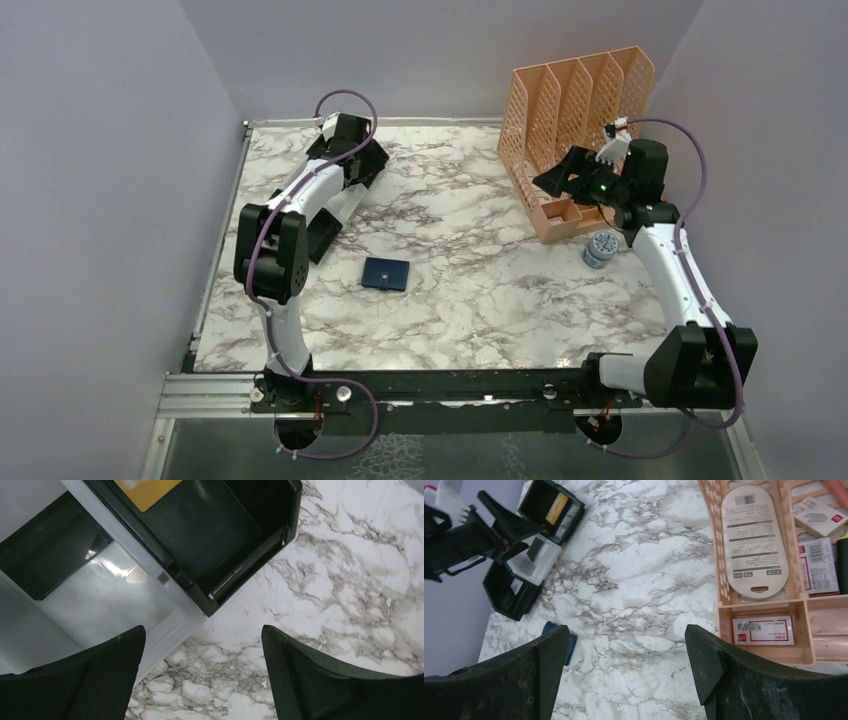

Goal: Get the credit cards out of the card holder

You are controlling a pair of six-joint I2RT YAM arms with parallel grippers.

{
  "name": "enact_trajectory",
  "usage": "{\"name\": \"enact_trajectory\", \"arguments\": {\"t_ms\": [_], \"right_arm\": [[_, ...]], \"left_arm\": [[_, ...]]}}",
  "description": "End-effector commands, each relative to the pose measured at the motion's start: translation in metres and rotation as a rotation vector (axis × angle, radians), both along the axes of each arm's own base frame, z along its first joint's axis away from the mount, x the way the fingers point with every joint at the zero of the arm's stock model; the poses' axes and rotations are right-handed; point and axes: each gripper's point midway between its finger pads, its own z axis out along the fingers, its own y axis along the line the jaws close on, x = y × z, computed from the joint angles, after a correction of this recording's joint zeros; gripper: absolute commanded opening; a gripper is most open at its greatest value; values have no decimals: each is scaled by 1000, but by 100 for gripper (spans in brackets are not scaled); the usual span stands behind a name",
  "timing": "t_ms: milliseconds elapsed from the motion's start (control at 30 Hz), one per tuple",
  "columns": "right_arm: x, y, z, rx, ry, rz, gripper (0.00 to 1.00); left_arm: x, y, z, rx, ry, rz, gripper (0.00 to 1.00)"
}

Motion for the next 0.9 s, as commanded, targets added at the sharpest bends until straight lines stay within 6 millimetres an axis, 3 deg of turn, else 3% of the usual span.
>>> {"name": "enact_trajectory", "arguments": {"t_ms": [0,333,767,867], "right_arm": [[-26,12,14,52,-23,48,87],[-44,14,-2,55,24,64,87],[-45,15,1,57,23,67,87],[-45,15,-1,59,27,64,87]], "left_arm": [[24,21,6,-33,-39,170,87],[44,32,-12,12,-20,195,69],[33,28,-32,7,39,147,36],[28,26,-36,-4,53,135,33]]}}
